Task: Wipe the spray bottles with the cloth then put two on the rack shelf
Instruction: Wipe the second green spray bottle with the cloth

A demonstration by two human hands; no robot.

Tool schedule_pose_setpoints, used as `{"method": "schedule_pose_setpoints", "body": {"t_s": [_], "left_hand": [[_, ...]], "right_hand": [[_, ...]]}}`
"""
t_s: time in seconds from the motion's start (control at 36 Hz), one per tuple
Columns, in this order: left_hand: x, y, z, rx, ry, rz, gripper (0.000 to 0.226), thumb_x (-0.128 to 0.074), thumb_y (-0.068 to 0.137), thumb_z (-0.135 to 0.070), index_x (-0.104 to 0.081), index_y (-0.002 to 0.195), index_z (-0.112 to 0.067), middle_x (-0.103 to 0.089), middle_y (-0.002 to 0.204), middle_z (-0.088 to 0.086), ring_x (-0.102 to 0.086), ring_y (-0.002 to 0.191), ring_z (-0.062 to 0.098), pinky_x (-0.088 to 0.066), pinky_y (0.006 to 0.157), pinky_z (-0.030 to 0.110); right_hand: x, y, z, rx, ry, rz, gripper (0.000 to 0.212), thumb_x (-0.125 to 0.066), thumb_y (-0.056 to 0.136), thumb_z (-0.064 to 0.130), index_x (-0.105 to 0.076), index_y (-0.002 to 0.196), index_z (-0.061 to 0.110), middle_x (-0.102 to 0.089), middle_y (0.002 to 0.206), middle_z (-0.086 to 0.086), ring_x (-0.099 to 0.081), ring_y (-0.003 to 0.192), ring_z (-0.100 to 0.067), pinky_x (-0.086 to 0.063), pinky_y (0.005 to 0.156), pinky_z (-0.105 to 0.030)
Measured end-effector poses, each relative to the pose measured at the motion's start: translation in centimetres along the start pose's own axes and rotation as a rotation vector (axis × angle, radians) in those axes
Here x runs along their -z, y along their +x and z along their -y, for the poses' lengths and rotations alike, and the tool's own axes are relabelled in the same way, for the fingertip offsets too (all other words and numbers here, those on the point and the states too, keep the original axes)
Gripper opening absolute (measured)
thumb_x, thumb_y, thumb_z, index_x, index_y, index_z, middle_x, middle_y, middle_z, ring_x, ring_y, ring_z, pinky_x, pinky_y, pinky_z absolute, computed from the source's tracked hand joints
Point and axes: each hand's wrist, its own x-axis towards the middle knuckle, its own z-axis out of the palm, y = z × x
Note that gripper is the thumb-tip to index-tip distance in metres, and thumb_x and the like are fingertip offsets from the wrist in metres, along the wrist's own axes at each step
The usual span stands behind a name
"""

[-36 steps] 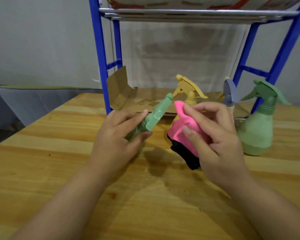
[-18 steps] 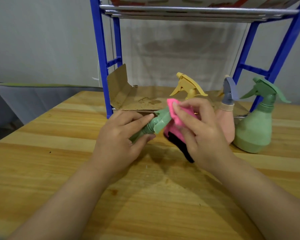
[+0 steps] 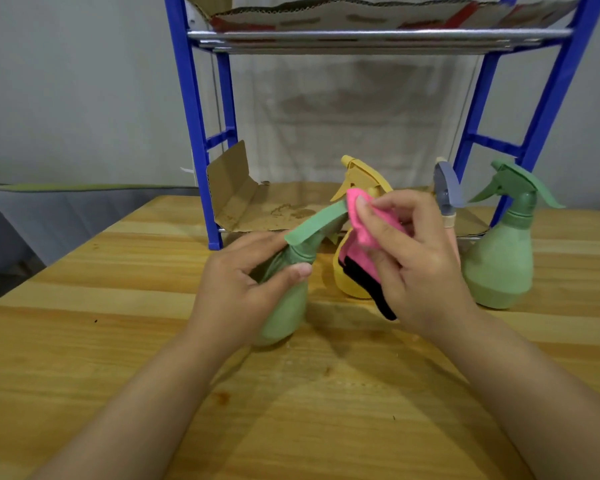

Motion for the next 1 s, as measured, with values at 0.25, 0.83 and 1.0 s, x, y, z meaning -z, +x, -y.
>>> {"method": "schedule_pose_setpoints", "body": {"t_s": [0.25, 0.83, 1.0], "left_hand": [[-0.9, 0.7, -0.7, 0.262, -0.442, 0.079, 0.031, -0.075, 0.066, -0.021, -0.066, 0.096, -0.024, -0.075, 0.089, -0.007, -0.069, 0.086, 0.01, -0.054, 0.073, 0.024], [-2.4, 0.9, -0.7, 0.234, -0.552, 0.01, 0.019, -0.077, 0.053, -0.022, -0.069, 0.068, -0.028, -0.073, 0.08, -0.01, -0.068, 0.077, 0.008, -0.055, 0.069, 0.025], [-2.1, 1.0, -0.5, 0.201, -0.558, 0.012, 0.025, -0.082, 0.058, -0.011, -0.07, 0.069, -0.029, -0.073, 0.079, -0.004, -0.066, 0.079, 0.015, -0.056, 0.072, 0.029]], "right_hand": [[1.1, 0.0, -0.3, 0.053, -0.162, -0.087, 0.039, -0.064, 0.085, -0.006, -0.059, 0.123, -0.006, -0.055, 0.108, -0.008, -0.05, 0.102, -0.011, -0.042, 0.091, -0.014], [0.7, 0.2, 0.3, 0.054, -0.264, -0.034, 0.035, -0.053, 0.092, 0.011, -0.062, 0.123, -0.004, -0.059, 0.111, -0.022, -0.056, 0.095, -0.04, -0.05, 0.076, -0.044], [-0.7, -0.8, 1.9, 0.041, -0.091, 0.175, 0.046, -0.033, 0.102, 0.04, -0.066, 0.116, 0.01, -0.055, 0.116, 0.001, -0.049, 0.11, -0.013, -0.04, 0.095, -0.017]]}}
